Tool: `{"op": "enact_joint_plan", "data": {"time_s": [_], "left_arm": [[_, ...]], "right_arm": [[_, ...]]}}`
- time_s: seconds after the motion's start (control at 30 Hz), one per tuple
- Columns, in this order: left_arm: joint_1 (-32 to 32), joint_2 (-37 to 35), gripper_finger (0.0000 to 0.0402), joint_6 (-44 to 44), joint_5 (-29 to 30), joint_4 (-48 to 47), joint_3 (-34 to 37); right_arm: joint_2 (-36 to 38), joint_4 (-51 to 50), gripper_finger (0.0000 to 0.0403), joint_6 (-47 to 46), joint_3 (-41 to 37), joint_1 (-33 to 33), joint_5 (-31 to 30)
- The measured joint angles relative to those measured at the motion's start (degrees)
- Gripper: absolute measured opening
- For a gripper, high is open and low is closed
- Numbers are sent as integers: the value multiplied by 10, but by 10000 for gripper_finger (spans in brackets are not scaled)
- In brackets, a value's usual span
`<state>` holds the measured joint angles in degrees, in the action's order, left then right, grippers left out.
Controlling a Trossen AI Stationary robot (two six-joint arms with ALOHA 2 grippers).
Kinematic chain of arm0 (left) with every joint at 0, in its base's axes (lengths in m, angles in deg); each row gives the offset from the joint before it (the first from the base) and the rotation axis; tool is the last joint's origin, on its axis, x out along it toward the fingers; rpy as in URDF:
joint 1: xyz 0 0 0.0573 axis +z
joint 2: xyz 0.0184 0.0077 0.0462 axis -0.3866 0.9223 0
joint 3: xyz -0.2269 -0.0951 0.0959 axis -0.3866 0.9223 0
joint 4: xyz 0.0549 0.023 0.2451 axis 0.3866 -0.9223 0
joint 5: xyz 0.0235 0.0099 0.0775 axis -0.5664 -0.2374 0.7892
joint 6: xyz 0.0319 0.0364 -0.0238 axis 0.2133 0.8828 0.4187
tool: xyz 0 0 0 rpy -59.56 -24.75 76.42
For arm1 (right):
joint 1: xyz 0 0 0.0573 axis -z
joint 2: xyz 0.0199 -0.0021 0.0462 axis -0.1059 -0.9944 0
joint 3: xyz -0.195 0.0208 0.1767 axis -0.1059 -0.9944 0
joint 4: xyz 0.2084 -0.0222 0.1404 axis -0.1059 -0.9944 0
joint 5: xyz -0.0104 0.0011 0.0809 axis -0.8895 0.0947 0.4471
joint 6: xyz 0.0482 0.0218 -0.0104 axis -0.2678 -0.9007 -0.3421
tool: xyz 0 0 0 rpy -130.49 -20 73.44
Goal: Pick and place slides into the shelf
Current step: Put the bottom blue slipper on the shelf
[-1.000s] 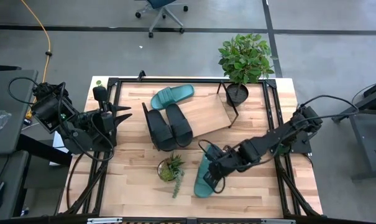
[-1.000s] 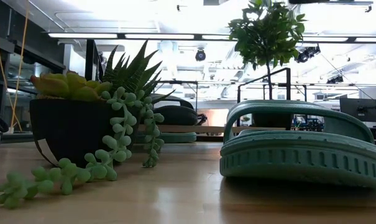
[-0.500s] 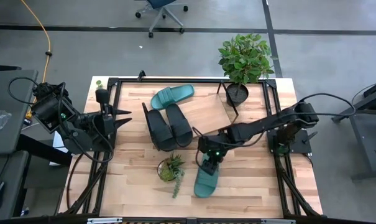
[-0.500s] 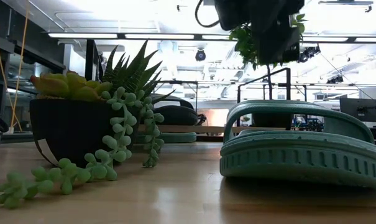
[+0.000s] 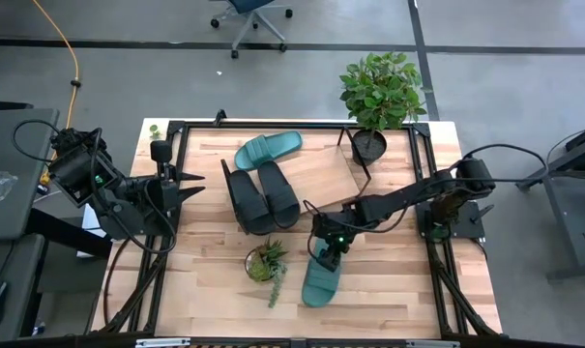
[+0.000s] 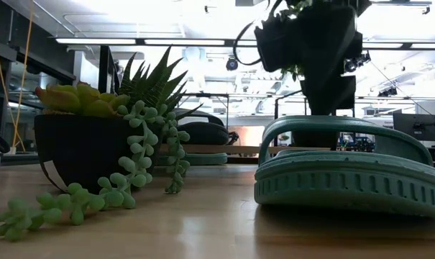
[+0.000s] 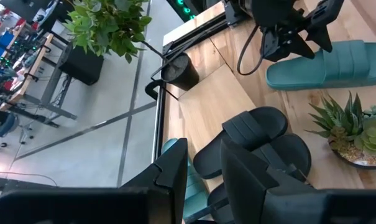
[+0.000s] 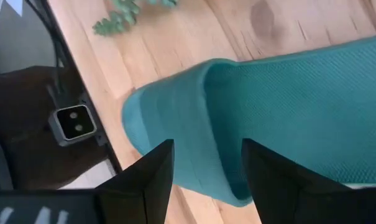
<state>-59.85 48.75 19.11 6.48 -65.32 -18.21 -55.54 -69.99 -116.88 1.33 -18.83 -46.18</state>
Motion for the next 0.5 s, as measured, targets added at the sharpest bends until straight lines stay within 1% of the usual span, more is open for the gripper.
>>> {"op": "enact_joint_plan", "data": {"time_s": [0.23,0.4,0.5], "left_arm": [[0,0,85,0,0,0,0],[0,0,85,-2,0,0,0],[0,0,85,-6,0,0,0]], "right_arm": [[-17,34,177,5,-6,0,3],[-50,56,177,15,-6,0,38],[-58,89,177,19,-6,-5,47]]}}
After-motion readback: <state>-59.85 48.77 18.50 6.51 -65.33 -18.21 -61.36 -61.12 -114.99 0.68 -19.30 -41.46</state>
